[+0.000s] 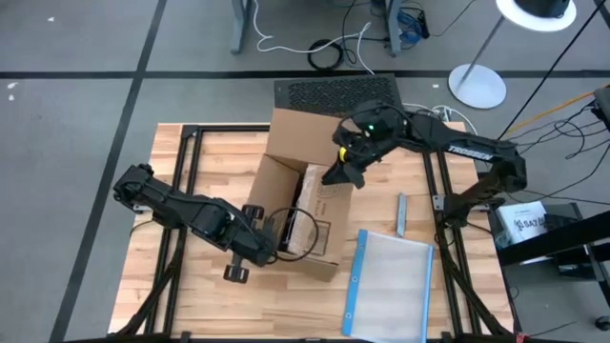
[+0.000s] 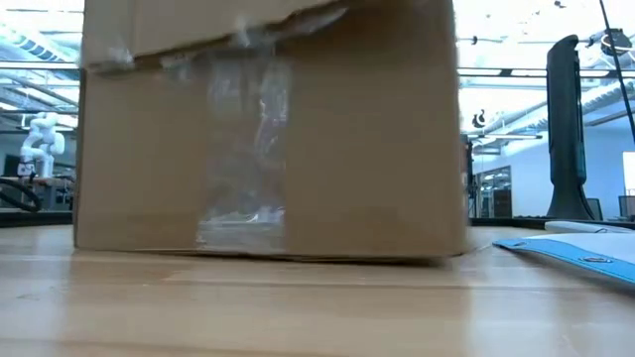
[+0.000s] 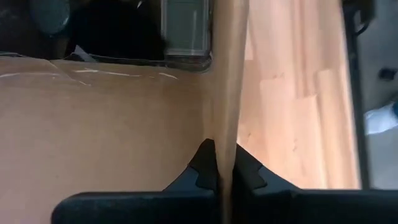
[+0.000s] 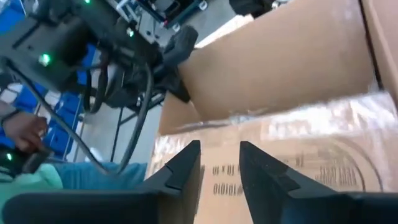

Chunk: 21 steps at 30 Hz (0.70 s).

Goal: Unpack boxes
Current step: Open the cardboard box using the gray cutter

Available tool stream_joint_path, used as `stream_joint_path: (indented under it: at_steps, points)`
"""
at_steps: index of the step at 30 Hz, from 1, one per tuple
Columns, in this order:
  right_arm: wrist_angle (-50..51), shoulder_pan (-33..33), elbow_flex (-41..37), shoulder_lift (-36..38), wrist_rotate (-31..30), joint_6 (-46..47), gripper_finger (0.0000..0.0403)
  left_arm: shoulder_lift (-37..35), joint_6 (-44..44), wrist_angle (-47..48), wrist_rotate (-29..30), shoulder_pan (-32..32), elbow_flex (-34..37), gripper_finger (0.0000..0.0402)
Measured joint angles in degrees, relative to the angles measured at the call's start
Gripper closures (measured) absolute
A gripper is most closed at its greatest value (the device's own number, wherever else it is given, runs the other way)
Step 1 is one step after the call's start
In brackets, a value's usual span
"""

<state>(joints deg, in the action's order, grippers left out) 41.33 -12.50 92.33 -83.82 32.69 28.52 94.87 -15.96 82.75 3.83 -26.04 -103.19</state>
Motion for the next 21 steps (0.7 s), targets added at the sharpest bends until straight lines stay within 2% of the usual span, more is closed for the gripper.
stream_joint_path:
  at_steps: [10,13,18,21]
  points:
    - [10.29,3.59,0.02,6.12,-5.89,-0.69,0.0305,-0.21,-3.2,0.11,0.05,2.03,-12.21,0.0289]
    - [15.34,5.56,0.04,6.59,-8.86,-0.54,0.0305,-0.41,-3.27,0.49,0.29,2.75,-12.91,0.0275]
    - [19.0,9.26,0.04,6.96,-9.57,1.08,0.0305,-0.28,-3.7,0.61,-1.92,3.91,-12.86,0.0266]
    - [24.49,11.39,0.04,7.75,-13.2,2.92,0.0305,-0.33,-2.09,0.59,-2.11,5.09,-12.83,0.0266]
